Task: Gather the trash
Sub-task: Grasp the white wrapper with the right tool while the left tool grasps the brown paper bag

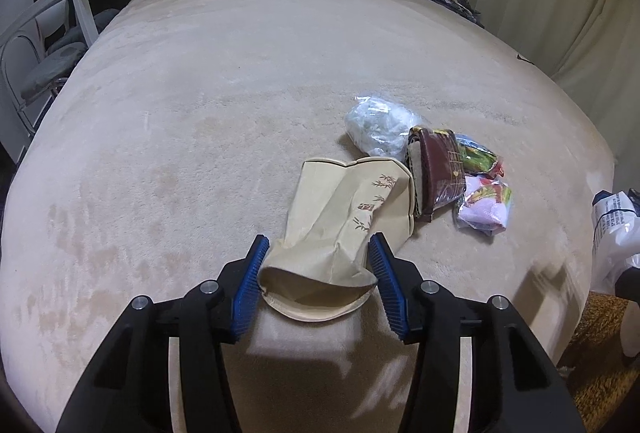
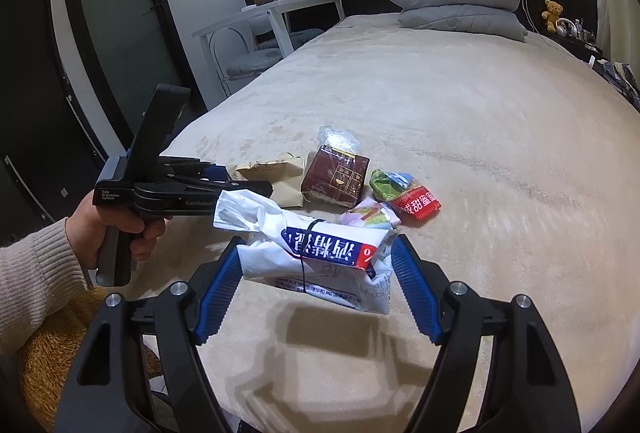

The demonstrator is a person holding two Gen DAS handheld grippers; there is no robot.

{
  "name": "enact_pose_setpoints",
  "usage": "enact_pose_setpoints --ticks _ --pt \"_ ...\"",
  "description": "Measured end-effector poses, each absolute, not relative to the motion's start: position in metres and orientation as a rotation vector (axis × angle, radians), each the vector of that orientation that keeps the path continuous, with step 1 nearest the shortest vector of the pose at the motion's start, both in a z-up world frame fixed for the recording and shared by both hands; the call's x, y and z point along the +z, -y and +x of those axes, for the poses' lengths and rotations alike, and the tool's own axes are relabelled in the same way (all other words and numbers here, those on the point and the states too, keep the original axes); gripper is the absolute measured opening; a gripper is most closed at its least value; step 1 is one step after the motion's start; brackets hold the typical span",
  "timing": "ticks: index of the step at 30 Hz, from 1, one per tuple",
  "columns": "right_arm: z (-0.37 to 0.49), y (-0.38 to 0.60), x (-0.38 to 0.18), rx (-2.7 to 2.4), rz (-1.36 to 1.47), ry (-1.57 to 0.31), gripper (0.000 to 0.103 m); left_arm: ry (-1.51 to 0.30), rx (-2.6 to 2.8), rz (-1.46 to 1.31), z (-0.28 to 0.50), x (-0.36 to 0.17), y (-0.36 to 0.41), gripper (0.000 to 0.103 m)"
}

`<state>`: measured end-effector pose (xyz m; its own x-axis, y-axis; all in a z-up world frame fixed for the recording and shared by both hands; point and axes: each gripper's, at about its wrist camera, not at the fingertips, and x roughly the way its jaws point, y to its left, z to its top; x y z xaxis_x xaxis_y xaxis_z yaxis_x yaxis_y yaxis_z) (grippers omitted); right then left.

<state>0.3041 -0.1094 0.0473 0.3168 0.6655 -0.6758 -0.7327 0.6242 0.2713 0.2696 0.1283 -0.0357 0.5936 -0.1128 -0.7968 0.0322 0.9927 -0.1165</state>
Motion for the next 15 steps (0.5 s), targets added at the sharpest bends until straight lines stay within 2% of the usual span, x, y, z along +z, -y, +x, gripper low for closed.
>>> enact_pose_setpoints --ticks 15 --pt "0.309 0.111 0.04 0.845 -0.089 -0.849 0.074 -0.797 -0.016 -0.193 0.225 0.005 -0.134 0.051"
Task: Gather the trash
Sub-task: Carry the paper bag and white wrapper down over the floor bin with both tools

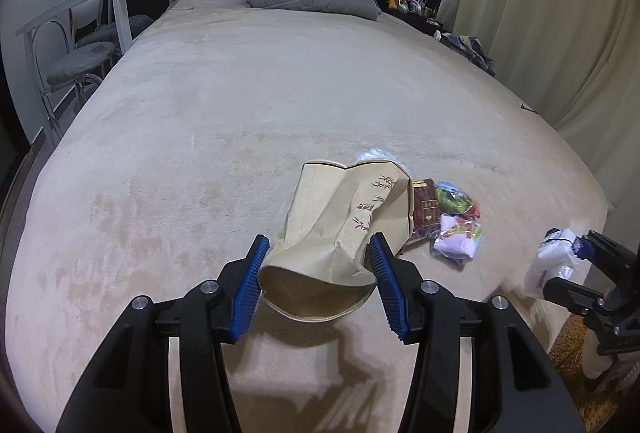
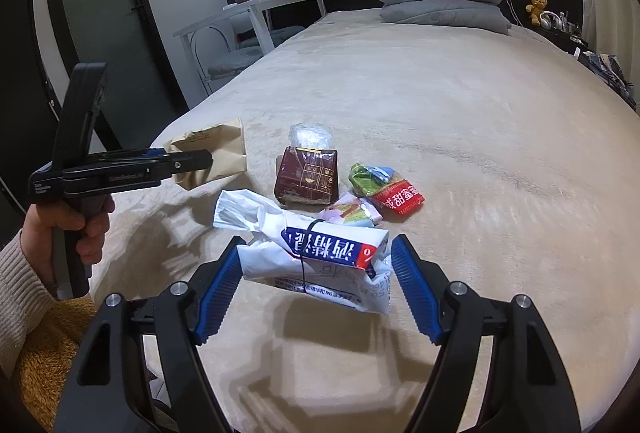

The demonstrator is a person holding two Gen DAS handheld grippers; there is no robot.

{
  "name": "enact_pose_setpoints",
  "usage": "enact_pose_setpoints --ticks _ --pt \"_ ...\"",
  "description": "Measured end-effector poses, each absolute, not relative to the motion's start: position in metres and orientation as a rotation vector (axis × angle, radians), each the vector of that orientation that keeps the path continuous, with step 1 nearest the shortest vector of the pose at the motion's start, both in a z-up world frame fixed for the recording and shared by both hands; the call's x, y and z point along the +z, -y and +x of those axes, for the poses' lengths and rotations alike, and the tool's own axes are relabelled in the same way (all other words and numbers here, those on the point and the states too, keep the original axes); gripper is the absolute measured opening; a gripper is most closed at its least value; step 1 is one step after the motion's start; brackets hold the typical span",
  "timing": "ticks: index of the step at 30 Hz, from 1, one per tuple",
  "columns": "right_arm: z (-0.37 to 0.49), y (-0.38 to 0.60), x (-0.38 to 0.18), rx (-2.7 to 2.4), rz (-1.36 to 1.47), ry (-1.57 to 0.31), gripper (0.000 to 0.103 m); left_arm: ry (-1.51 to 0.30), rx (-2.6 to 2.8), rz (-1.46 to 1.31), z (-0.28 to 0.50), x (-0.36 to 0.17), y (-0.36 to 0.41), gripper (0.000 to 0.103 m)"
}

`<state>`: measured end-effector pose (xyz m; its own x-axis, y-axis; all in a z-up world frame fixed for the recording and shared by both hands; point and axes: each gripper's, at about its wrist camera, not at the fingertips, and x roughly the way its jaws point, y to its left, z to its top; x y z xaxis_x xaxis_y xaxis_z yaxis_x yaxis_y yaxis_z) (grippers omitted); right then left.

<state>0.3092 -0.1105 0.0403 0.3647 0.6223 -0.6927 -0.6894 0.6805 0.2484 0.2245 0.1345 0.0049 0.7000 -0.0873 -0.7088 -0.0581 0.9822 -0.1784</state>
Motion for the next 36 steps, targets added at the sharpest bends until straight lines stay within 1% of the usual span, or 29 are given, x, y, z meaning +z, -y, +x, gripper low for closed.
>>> enact_pose_setpoints --ticks 6,12,25,36 --pt "0.307 0.122 0.038 0.798 -0.07 -0.853 0.074 -0.714 -0.036 -0.227 0.189 0.024 -0.118 0.051" --pt "0.29 0.15 0.039 0.765 -0.006 -0.855 0.074 -0.659 -0.053 -0.264 0.151 0.028 -0.1 0.051" --pt "0.229 0.204 0.047 0.743 0.069 -0.818 0.074 -0.576 -0.112 -0.311 0.069 0.023 -0.06 0.051" --pt "0.184 0.239 0.041 0.751 0.076 -0.797 0.074 -0.56 -0.092 -0.312 0.022 0.009 -0.04 0.051"
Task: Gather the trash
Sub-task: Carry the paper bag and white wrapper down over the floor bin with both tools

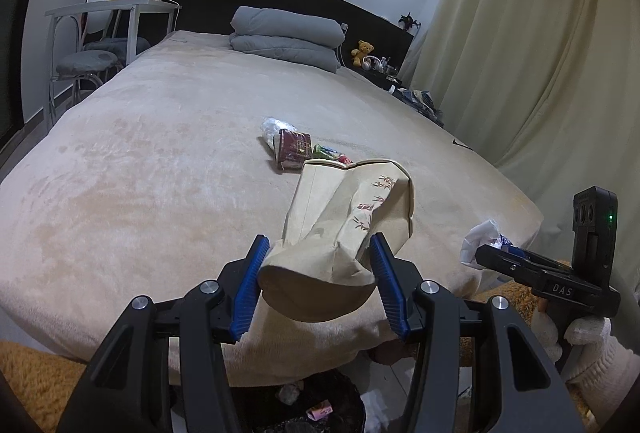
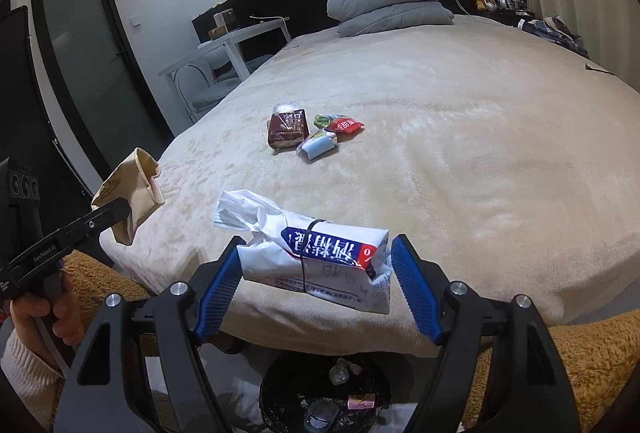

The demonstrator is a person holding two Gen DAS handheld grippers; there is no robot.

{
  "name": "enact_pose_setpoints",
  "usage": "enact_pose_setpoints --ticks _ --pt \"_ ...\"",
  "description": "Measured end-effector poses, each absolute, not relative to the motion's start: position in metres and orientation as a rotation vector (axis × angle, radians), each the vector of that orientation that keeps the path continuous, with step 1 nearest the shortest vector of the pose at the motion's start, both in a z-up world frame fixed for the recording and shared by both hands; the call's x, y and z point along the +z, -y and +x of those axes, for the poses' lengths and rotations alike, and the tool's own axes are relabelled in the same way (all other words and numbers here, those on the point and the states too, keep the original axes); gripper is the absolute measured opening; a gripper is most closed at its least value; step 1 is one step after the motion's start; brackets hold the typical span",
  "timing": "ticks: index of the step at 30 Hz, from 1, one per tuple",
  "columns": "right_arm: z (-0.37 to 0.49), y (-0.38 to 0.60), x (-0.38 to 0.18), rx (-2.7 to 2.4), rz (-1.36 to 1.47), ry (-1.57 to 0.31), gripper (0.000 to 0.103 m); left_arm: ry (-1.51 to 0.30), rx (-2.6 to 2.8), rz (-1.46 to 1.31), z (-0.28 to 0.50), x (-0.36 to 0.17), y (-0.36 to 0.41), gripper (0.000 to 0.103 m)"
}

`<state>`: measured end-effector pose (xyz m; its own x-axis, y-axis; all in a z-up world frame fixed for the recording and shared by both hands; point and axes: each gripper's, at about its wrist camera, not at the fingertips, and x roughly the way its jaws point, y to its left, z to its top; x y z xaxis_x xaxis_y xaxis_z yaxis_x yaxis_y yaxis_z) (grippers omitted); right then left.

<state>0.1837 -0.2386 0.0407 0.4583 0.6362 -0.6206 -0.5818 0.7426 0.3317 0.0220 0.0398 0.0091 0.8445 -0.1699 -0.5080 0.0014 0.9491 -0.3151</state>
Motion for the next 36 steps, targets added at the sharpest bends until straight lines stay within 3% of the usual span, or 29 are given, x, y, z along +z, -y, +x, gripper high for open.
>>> enact_pose_setpoints --ticks 17,36 --pt "0.131 0.249 0.023 0.837 0.063 -0.884 0.074 -0.628 -0.19 -0.316 -0.025 -0.023 0.001 0.051" --pt "0.142 0.232 -0.019 0.829 0.073 -1.133 0.074 -0.902 -0.164 -0.385 -0.015 -0.072 0.014 0.051"
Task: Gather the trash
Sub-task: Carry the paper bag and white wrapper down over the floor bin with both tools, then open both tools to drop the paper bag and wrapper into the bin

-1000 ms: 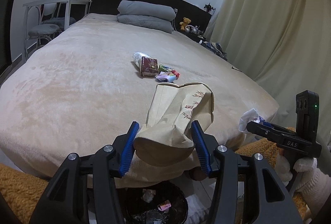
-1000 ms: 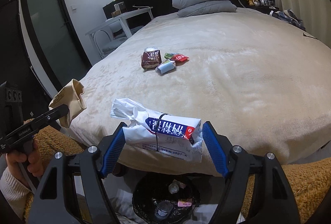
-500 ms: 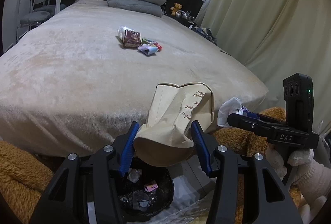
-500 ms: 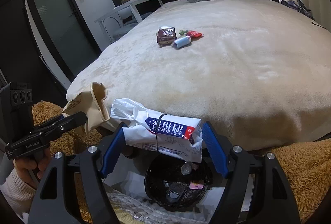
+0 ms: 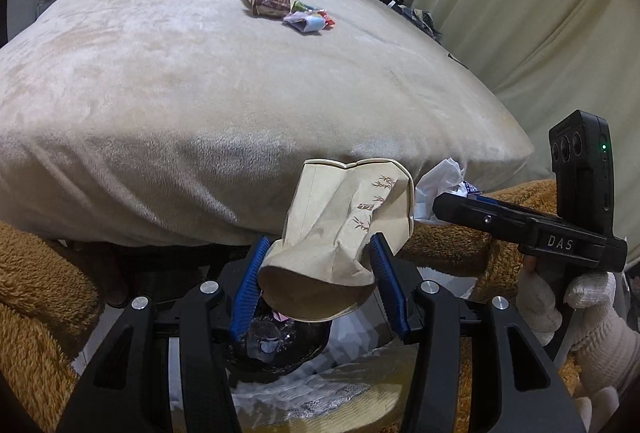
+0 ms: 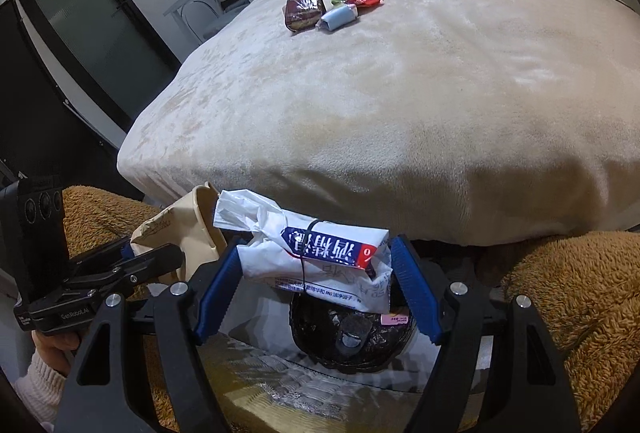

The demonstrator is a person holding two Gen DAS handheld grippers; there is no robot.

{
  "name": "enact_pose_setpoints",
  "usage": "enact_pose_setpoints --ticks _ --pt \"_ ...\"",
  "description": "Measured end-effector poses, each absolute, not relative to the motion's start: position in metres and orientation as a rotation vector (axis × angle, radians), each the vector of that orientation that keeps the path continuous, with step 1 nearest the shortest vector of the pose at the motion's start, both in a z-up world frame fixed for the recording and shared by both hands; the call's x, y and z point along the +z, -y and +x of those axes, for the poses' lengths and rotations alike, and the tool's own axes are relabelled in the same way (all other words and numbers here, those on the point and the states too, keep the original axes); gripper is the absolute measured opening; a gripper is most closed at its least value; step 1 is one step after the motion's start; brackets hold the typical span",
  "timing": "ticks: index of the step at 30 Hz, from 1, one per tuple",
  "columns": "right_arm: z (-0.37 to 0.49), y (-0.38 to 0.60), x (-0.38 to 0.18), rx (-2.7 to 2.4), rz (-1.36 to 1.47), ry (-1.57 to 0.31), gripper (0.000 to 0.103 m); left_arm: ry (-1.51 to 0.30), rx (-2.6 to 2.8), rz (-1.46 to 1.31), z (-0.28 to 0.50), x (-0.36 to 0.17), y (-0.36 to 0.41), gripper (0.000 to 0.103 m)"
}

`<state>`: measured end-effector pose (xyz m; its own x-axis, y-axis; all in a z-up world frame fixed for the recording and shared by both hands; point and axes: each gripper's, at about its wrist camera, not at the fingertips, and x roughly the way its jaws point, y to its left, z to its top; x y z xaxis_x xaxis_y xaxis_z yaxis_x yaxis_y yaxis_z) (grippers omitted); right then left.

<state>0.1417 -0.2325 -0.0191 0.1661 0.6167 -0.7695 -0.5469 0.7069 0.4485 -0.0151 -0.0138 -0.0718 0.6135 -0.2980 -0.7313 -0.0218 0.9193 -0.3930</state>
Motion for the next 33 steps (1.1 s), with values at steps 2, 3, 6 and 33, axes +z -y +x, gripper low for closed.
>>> enact_pose_setpoints --ticks 2,3,6,33 --pt "0.141 0.23 -0.023 0.827 0.062 -1.151 0.074 -0.937 -0.157 -0.392 -0.011 -0.079 0.014 0.051" --pt "0.141 0.229 -0.025 0.825 0.057 -1.162 0.074 -0.956 -0.154 -0.393 -0.008 -0.082 0.015 0.051" --pt "0.144 0.224 -0.034 0.809 0.043 -1.205 0.074 -1.013 -0.146 -0.395 -0.001 -0.093 0.017 0.051" --pt "0.171 0.196 -0.118 0.643 0.045 -1.615 0.074 -1.4 -0.051 -0.384 0.034 -0.17 0.021 0.051"
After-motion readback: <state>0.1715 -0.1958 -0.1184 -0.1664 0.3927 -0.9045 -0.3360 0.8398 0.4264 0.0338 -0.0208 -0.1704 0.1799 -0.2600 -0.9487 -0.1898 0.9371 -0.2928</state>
